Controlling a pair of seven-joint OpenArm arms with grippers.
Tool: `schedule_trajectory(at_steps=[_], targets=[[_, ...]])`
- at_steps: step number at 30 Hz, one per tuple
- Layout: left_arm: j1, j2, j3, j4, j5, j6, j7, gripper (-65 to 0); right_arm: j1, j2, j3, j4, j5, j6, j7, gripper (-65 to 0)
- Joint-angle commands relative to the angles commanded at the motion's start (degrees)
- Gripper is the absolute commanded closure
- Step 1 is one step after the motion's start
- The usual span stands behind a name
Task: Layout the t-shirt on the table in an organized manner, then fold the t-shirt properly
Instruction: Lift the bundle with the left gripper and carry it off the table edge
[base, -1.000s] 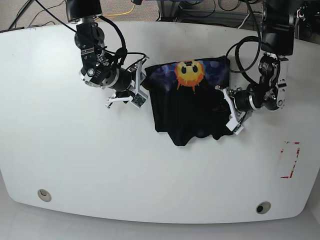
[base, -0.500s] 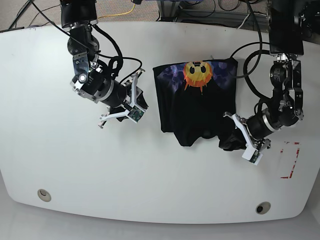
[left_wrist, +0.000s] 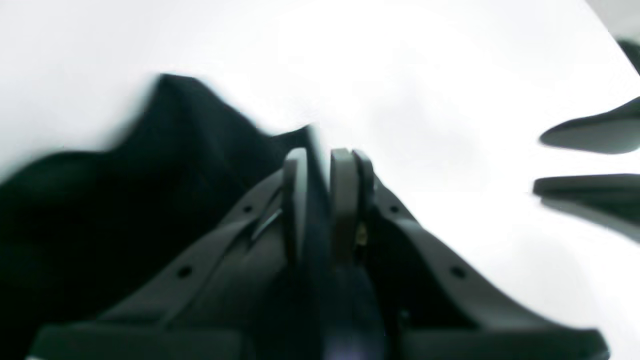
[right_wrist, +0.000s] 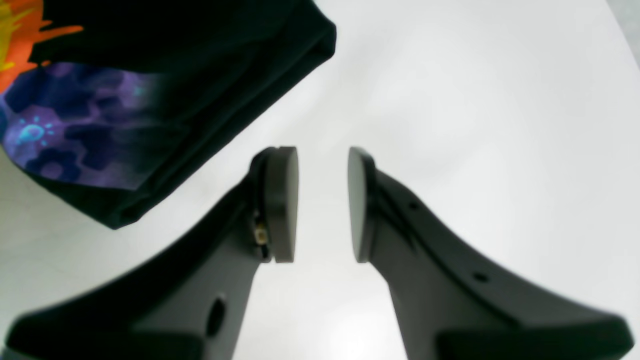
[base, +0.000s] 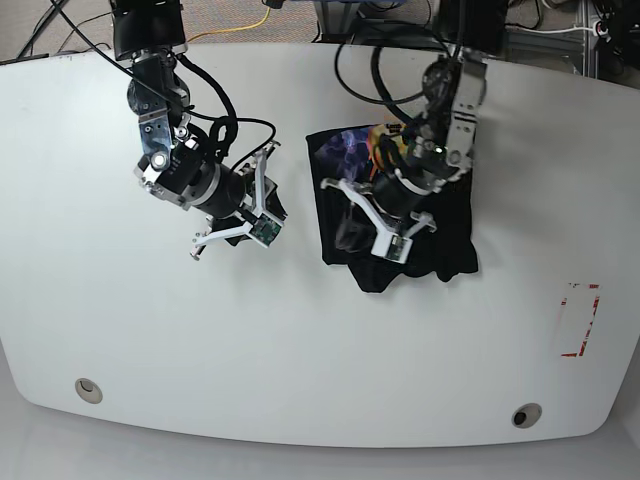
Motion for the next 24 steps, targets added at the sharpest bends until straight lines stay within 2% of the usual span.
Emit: schedule_trajectory(at_steps=[4, 6, 8, 12, 17, 24], targets=[[1.23, 1.85, 3.96, -2.55, 5.27, 5.45, -3.60, -6.9, 0.00, 0.00, 0.09, 0.00, 0.00, 0.00, 0.00, -15.9], [1.23, 1.85, 5.63, -4.84, 6.42, 8.88, -5.10, -6.9, -0.09, 0.18, 0.09, 0.09, 0.00, 0.00, 0.00, -15.9], [1.14, 1.76, 6.15, -7.12, 6.42, 10.64, -6.42, -6.9, -0.09, 0.18, 0.97, 0.09, 0.00, 0.00, 0.00, -15.9], [0.97, 1.58, 6.07, -13.10, 6.33, 11.25, -9.58, -6.9, -1.41, -0.35, 5.80, 0.18, 0.26, 0.00, 0.00, -15.9], [0.88, -1.32, 5.80, -19.78, 6.15, 11.34, -12.75, -6.8, -1.58, -0.35, 8.70, 0.18, 0.44, 0.00, 0.00, -15.9], [3.52, -5.89, -1.85, -19.25, 6.07, 11.16, -13.89, -6.8, -2.37, -0.18, 12.13, 0.35, 0.44, 0.00, -0.09, -15.9]])
